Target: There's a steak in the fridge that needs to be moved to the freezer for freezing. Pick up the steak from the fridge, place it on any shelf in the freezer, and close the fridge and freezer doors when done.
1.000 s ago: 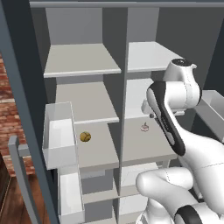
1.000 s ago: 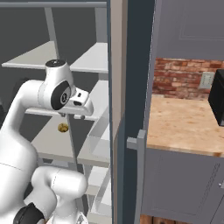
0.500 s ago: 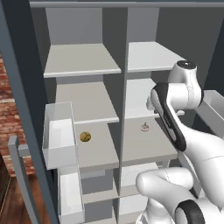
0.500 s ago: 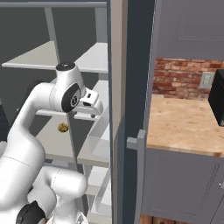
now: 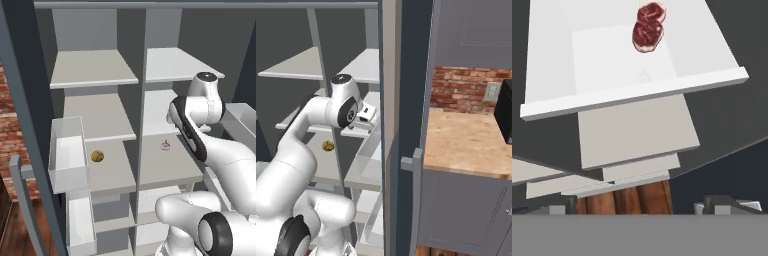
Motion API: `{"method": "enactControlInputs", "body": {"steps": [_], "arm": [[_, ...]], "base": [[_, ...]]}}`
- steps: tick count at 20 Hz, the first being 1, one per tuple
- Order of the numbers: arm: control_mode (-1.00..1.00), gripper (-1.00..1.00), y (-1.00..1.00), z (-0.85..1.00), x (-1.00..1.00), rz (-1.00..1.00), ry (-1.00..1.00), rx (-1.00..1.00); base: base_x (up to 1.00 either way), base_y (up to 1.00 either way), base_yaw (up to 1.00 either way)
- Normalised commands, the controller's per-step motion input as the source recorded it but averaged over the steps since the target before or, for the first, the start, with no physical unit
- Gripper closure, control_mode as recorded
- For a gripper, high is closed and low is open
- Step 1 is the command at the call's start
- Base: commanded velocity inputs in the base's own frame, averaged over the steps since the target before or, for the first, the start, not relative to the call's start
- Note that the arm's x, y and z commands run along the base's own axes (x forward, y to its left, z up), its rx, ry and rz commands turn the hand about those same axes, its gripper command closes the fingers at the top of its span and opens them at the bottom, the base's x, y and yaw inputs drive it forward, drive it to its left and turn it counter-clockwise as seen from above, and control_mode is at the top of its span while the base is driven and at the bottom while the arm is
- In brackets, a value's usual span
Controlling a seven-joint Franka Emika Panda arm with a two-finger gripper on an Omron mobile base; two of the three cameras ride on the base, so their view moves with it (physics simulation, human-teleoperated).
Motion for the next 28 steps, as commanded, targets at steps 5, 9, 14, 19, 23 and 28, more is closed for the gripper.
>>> {"method": "enactControlInputs", "body": {"steps": [5,9,14,19,23,28], "arm": [[-1.00,-1.00,-0.11,-0.23,0.27,0.00,0.00,0.00],[-1.00,-1.00,-0.07,-0.23,0.32,0.00,0.00,0.00],[-1.00,-1.00,-0.12,-0.15,0.31,0.00,0.00,0.00],[-1.00,-1.00,-0.10,-0.14,0.28,0.00,0.00,0.00],[-1.00,-1.00,-0.09,-0.15,0.26,0.00,-0.02,0.00],[-1.00,-1.00,-0.04,-0.11,0.28,0.00,-0.01,0.00]], "base": [[0.00,0.00,0.00],[0.00,0.00,0.00],[0.00,0.00,0.00],[0.00,0.00,0.00],[0.00,0.00,0.00],[0.00,0.00,0.00]]}}
